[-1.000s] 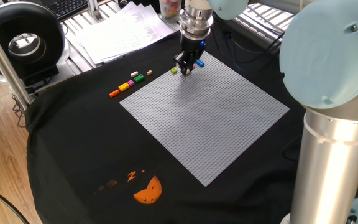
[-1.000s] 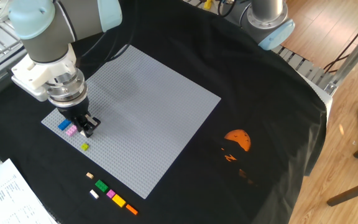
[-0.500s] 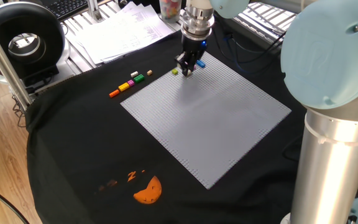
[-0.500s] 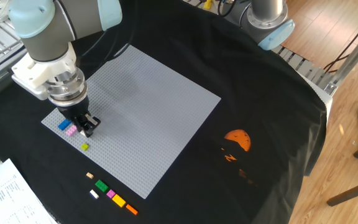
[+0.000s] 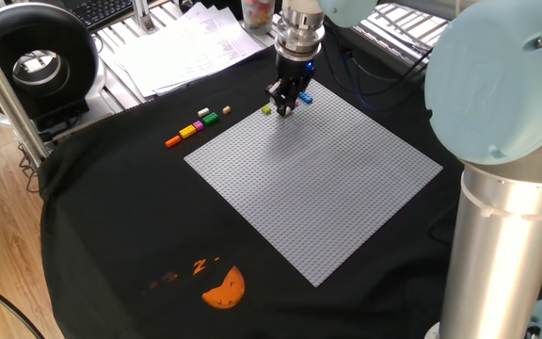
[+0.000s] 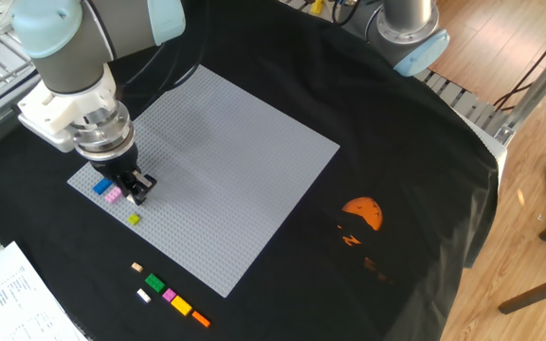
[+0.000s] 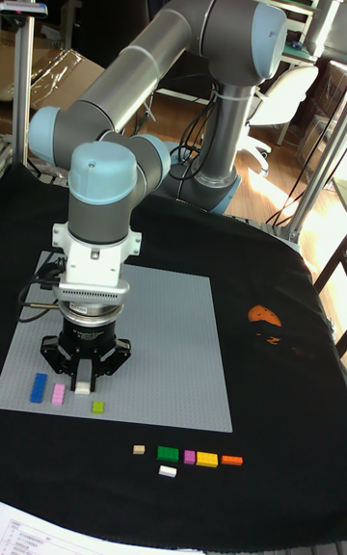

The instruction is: Build with small Lego blocks

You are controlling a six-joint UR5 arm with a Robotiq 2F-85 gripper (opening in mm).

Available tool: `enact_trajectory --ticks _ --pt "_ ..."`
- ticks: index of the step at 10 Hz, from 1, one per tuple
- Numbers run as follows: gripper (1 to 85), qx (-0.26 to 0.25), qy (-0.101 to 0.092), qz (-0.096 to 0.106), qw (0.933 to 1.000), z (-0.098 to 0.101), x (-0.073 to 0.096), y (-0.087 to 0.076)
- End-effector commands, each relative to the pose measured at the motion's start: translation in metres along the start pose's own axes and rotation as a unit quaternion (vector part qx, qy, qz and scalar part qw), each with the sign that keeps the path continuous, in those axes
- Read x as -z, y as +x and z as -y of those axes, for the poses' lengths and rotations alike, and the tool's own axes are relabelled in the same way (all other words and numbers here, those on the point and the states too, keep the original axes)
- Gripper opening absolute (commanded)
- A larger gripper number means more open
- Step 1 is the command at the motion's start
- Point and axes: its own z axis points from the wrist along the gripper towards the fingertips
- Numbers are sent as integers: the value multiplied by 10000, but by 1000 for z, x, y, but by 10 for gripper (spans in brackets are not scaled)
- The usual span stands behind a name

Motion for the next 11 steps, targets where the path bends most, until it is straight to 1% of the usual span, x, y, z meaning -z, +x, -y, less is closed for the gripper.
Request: enact_trajectory --ticks 1,4,5,6,7,8,9,10,11 --pt "93 -16 -28 27 10000 0 1 -1" --pt "100 9 -2 55 10000 2 1 -3" --pt "133 49 25 91 9999 3 1 -5" --pt "287 170 124 149 9997 8 2 -7" --pt "390 191 89 175 9996 6 4 -8" --pt "397 223 95 228 9994 6 -2 -11" --pt "447 288 41 349 9990 4 -9 -16" --pt "460 301 22 374 9988 3 -11 -17" --pt "460 290 -18 371 9989 1 -10 -17"
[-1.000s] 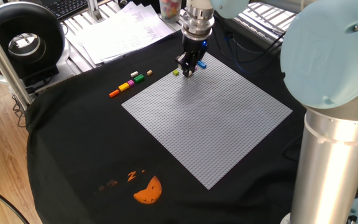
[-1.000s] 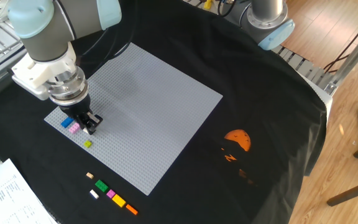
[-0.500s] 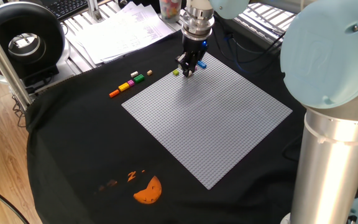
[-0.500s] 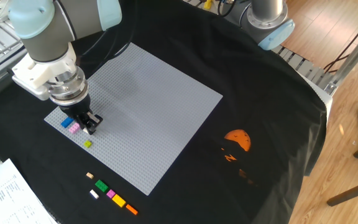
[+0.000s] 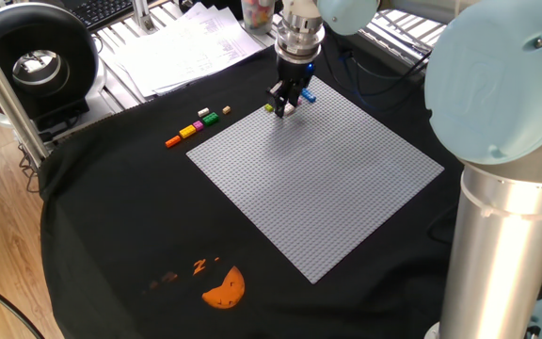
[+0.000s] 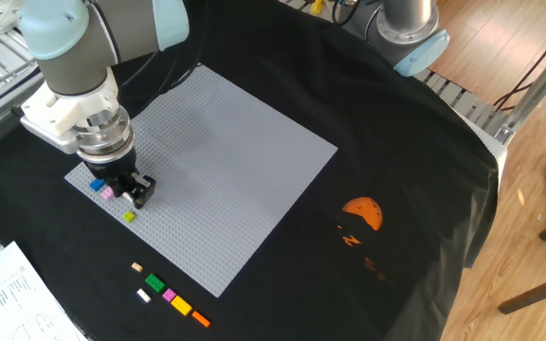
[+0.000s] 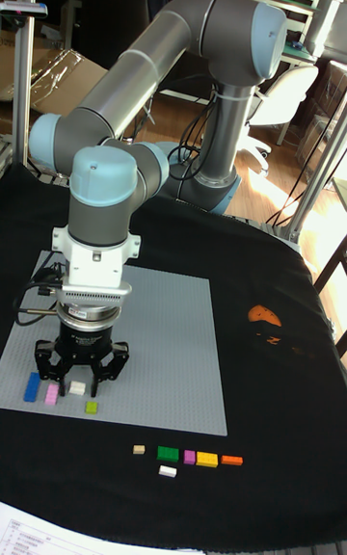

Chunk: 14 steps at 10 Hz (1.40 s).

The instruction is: Build with small Lego blocks

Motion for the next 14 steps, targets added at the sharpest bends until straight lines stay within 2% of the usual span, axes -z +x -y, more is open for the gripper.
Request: enact_trajectory --ticks 1,7,8,12,14 --pt "457 -4 -109 102 9999 -4 1 -4" --pt "417 -95 -115 10 9999 -5 11 1" --pt "387 -146 -160 15 9998 -7 13 0" --pt "377 -171 -102 54 9998 -4 13 -2" --pt "267 -334 -50 48 9994 -1 12 -2"
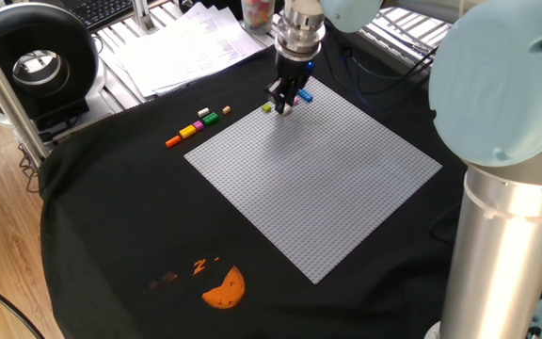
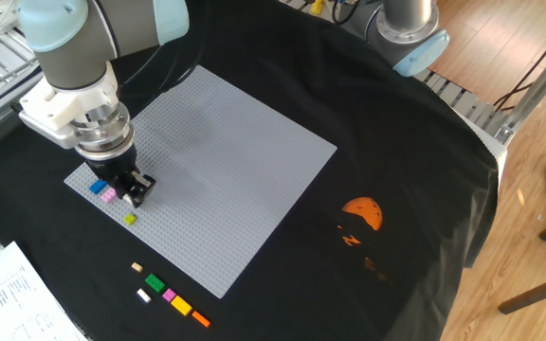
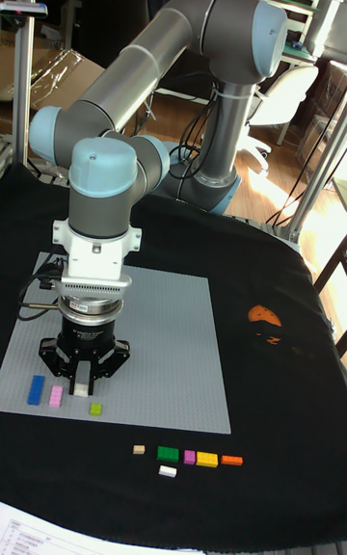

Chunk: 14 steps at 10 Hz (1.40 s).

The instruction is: Build with small Lego blocks

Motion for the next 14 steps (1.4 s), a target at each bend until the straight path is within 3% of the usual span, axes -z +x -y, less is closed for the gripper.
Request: enact_trajectory --ticks 1,14 --pt "263 -157 23 25 9999 3 1 -1" --pt "323 -62 -23 106 9999 1 -6 -6"
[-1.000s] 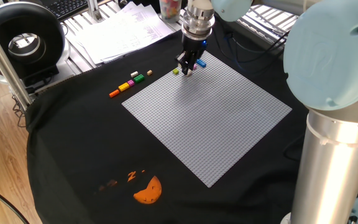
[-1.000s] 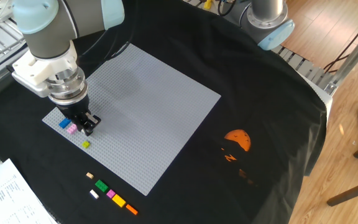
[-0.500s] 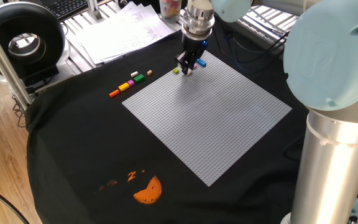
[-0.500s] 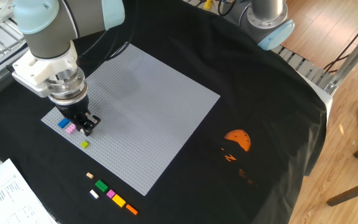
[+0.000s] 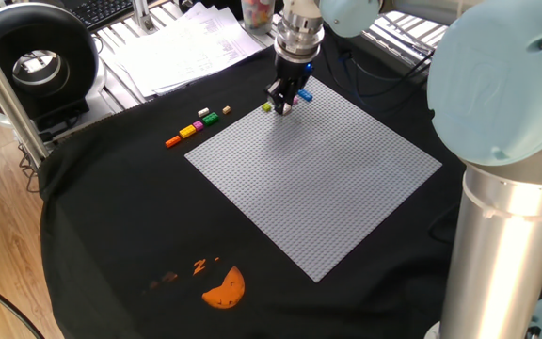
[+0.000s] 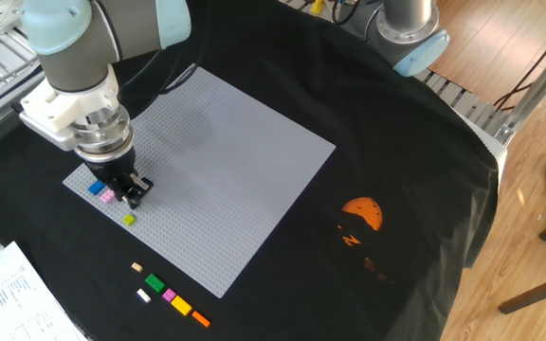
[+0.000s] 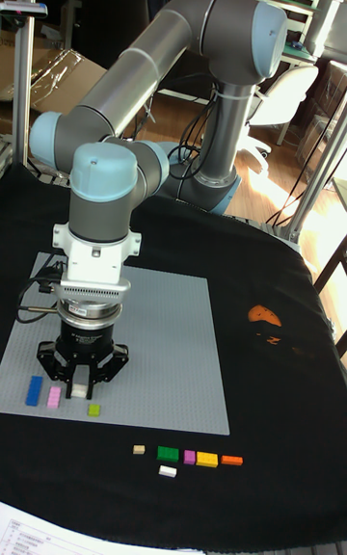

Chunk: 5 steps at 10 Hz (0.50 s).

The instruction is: Build with small Lego blocks

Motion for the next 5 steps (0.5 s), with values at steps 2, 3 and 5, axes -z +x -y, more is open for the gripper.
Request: enact_trajectory --ticks 2,3,5 --pt "323 -29 -20 14 10000 0 2 -1" --pt "323 -28 -6 -2 10000 1 4 0" --pt "320 -18 9 -4 10000 2 4 0"
